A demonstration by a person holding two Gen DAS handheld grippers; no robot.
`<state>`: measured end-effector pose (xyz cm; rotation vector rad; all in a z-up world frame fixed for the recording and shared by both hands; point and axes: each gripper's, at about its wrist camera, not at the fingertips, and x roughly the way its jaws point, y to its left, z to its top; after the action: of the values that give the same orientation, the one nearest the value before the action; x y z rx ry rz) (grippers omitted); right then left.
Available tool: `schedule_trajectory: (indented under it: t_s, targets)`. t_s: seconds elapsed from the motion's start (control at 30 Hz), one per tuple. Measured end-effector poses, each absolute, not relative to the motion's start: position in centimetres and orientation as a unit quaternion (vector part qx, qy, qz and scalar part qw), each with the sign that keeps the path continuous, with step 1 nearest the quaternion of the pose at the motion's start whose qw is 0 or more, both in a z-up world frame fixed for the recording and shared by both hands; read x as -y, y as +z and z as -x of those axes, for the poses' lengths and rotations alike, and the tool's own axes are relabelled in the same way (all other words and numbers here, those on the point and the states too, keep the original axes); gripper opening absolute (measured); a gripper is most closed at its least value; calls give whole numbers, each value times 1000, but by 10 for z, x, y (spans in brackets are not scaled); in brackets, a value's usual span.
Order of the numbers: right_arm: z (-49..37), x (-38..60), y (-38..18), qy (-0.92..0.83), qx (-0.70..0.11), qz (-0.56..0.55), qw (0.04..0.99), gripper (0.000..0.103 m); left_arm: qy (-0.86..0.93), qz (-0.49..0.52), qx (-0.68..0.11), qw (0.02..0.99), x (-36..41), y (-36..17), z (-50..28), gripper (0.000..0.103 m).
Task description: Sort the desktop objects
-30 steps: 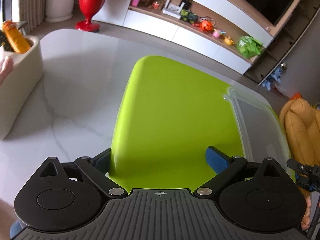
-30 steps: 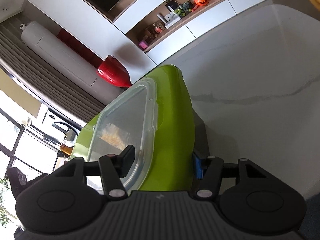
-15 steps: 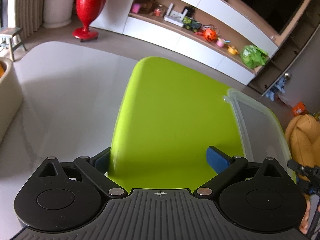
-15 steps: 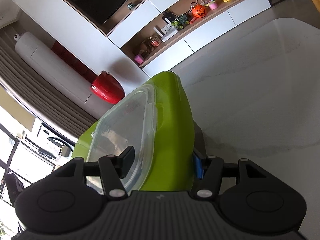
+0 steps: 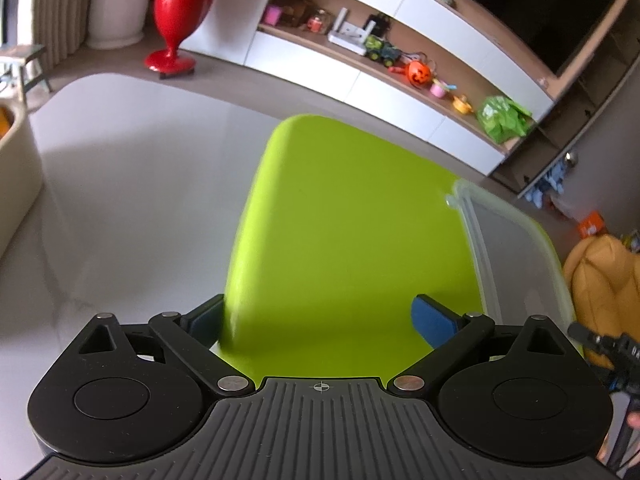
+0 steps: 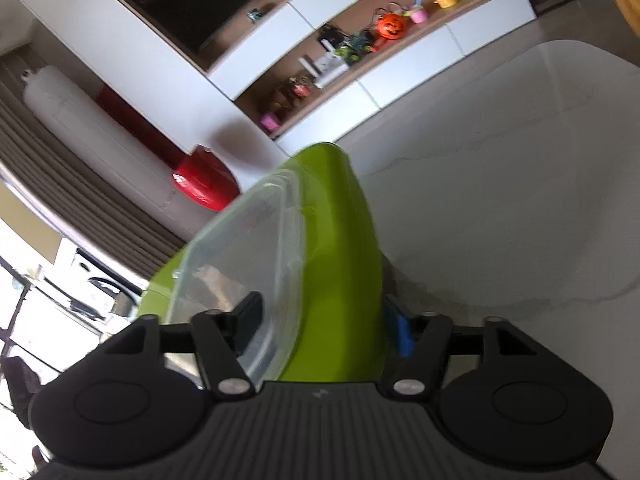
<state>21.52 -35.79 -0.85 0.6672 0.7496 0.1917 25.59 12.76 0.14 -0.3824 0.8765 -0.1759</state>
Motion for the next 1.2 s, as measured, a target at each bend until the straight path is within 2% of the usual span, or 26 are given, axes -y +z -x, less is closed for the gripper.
schedule_trajectory:
  t_s: [0.23, 0.33, 0.43, 0.6, 0.9, 1.07, 1.2]
  targets:
    - [-183, 367, 8, 30, -359, -307, 881, 84, -24, 180, -371, 911, -145, 36, -208, 101]
    - [-156, 364, 23, 24, -335, -301, 893, 91, -11, 191, -369, 909, -142, 46, -183, 103]
    - [-128, 348, 38, 30, -312, -286, 905, 101, 0, 157, -400, 903, -124, 46, -162, 103]
    - [-90, 311, 47, 63, -305, -254, 916, 103, -35, 129, -409, 903, -88, 35, -118, 103]
    - [-24, 238, 23, 80, -337, -161, 924, 103, -35, 96, -382, 918, -53, 12, -25, 103]
    - [6, 195, 18, 51, -350, -61, 934, 103, -30, 62, -351, 934, -44, 19, 10, 103]
    - [21, 179, 23, 49, -328, -42, 943, 103, -45, 64, -325, 942, -41, 30, 30, 103]
